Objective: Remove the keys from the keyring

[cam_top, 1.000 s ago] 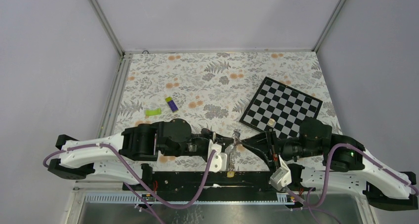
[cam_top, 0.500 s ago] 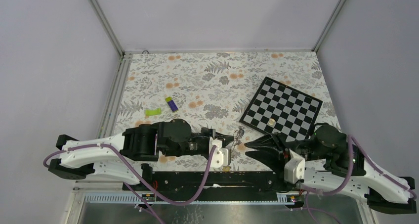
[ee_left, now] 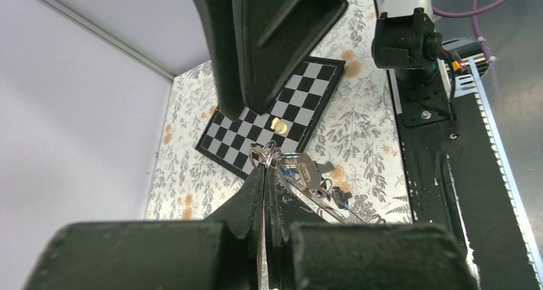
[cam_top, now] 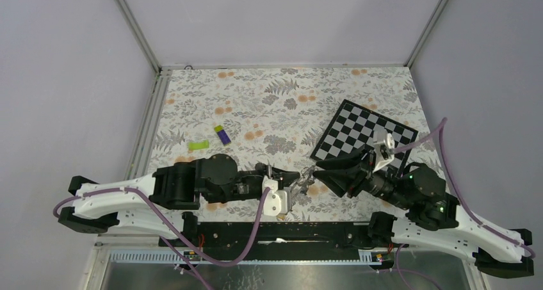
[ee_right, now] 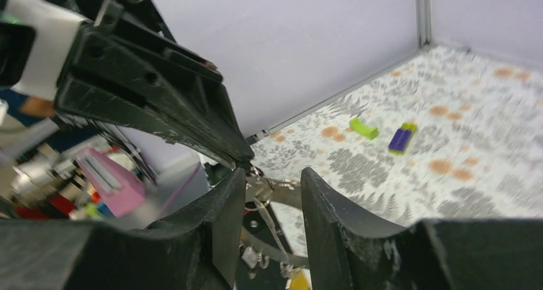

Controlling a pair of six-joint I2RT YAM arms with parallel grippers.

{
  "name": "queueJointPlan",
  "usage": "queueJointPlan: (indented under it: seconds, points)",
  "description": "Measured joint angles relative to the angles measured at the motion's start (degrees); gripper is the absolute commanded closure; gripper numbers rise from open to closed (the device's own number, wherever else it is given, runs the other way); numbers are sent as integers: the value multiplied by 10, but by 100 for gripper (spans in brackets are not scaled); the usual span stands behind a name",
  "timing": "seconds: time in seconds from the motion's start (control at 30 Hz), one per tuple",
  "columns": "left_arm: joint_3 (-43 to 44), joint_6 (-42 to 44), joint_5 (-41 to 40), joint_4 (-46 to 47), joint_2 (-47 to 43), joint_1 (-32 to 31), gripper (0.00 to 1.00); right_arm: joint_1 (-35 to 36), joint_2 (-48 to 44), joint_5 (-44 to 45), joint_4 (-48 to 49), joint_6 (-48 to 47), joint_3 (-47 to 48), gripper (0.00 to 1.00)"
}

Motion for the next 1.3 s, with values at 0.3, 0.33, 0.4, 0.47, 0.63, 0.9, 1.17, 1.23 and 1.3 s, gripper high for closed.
queueJointPlan:
  seconds: [0.3,0.33,0.4,0.47,0.63,0.9,1.17,1.23,1.3]
  points:
    - [-12,14,-38,28,-8,0,100,0,-36,57,70,217,-108,53]
    - [-15,15,-41,32,-9,0,100,0,-40,61,76,230,-115,51]
    - [-19,17,-43,36,-10,0,100,0,-50,68,90,259,-130,49]
    - [-22,19,-44,40,-11,0,100,0,-53,75,97,276,-137,47]
    - [-24,22,-44,50,-11,0,100,0,-64,83,126,310,-159,44]
    - [-24,23,-44,63,-11,0,100,0,-66,63,160,280,-171,47]
    - [-26,20,-44,63,-11,0,100,0,-57,-77,130,9,-79,46]
    - [-28,18,-43,64,-11,0,100,0,-57,-101,130,-60,-66,49]
    - [-30,16,-42,64,-11,0,100,0,-55,-114,125,-120,-60,53]
